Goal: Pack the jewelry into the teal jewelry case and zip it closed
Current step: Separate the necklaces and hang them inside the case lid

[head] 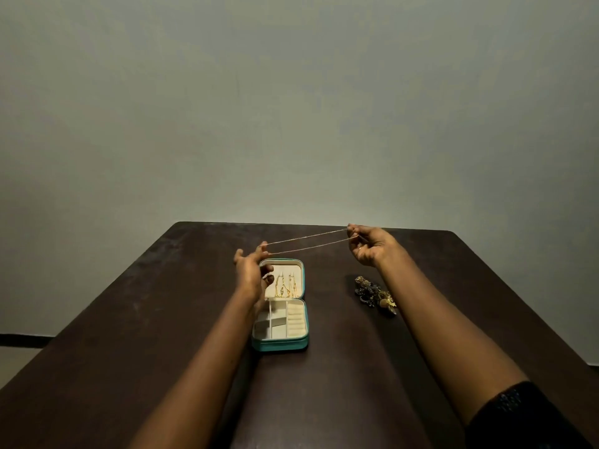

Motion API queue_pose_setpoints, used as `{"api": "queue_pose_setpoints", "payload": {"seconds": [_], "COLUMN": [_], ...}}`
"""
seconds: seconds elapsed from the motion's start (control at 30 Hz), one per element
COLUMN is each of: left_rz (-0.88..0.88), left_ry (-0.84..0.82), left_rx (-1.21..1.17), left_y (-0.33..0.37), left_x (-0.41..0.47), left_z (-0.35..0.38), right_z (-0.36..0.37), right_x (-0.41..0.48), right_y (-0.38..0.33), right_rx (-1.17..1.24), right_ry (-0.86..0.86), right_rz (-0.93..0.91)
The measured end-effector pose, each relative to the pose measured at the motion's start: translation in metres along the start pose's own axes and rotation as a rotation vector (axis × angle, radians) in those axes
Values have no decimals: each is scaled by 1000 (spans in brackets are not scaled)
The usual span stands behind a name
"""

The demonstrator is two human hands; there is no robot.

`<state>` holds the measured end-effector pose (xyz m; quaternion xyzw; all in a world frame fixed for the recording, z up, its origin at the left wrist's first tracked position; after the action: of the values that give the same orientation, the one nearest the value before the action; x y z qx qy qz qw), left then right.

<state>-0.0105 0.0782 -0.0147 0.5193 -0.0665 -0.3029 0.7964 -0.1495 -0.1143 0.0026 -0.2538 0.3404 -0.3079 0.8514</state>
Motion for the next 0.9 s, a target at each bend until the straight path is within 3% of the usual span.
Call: {"api": "queue_pose_setpoints", "payload": {"seconds": [0.07,0.13,0.27,0.5,0.9], "left_rz": [-51,-44,57,96,38], "left_ry": [-5,-2,12,-161,-306], "left_rx": [-310,-400,-113,466,703], "left_y": [-1,4,17,22,11], "left_x": [0,-4,-11,-33,-44], "left_z": [-2,-4,-3,28,40], "right_z": [0,1,9,52,82], "right_x": [-5,-12,-28,-61,-88], "right_y": [6,12,20,30,25], "right_rx": [-24,-112,-379,-739,-1372], "right_ry": [1,2,-18,-153,-75], "right_rz": [-6,2,-3,-124,-446]}}
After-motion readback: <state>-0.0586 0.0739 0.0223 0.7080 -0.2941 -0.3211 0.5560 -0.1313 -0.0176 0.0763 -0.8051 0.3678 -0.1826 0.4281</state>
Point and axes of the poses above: each hand's wrist, its own x-axis towards the middle knuckle, its own z-axis out of the palm, y = z × x, the point moved 8 cm from there along x, towards the middle knuckle, and after that the axes turned 1 degree about y, right-handed, at the moved point
